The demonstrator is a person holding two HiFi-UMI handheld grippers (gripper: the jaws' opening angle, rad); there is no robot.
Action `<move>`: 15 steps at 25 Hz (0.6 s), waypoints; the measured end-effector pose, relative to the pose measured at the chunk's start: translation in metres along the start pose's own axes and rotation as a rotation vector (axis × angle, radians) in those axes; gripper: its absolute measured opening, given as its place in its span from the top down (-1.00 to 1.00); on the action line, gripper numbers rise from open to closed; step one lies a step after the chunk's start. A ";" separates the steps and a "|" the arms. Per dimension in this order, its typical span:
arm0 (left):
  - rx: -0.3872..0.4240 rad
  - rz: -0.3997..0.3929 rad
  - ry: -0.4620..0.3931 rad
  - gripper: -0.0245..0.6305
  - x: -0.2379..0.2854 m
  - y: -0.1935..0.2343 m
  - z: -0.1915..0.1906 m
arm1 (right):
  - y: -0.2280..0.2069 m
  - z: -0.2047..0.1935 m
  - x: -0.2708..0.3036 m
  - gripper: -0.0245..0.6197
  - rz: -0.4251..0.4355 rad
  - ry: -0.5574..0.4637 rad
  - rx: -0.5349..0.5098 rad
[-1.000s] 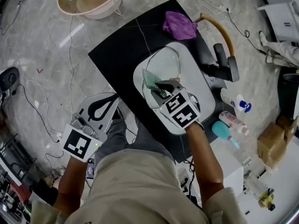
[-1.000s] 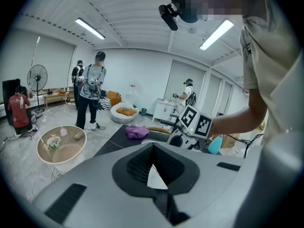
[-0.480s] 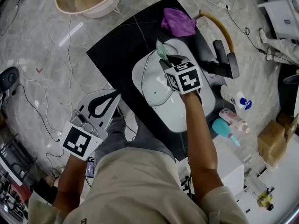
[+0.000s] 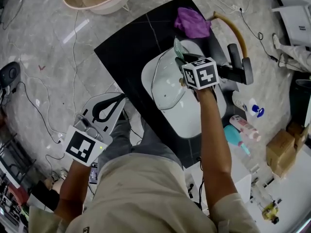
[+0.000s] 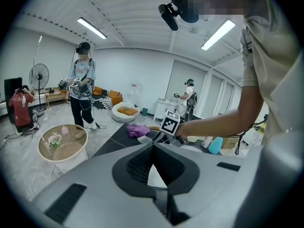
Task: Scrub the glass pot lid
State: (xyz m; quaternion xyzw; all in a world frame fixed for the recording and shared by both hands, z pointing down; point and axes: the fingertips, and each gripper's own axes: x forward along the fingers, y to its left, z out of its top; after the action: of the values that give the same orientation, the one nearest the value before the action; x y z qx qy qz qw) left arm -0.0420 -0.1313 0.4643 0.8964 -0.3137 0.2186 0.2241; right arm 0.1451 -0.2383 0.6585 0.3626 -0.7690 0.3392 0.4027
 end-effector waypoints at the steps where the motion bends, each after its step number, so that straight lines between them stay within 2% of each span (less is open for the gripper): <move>1: 0.003 -0.002 -0.005 0.88 0.000 0.000 0.002 | 0.003 -0.001 0.000 0.63 0.005 0.003 -0.002; 15: 0.006 0.006 -0.063 0.88 -0.022 -0.003 0.017 | 0.052 -0.023 -0.019 0.63 0.052 0.037 -0.058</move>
State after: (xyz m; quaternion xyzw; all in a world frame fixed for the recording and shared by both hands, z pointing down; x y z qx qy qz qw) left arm -0.0513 -0.1284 0.4388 0.9027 -0.3225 0.1917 0.2106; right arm 0.1185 -0.1877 0.6405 0.3244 -0.7800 0.3337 0.4184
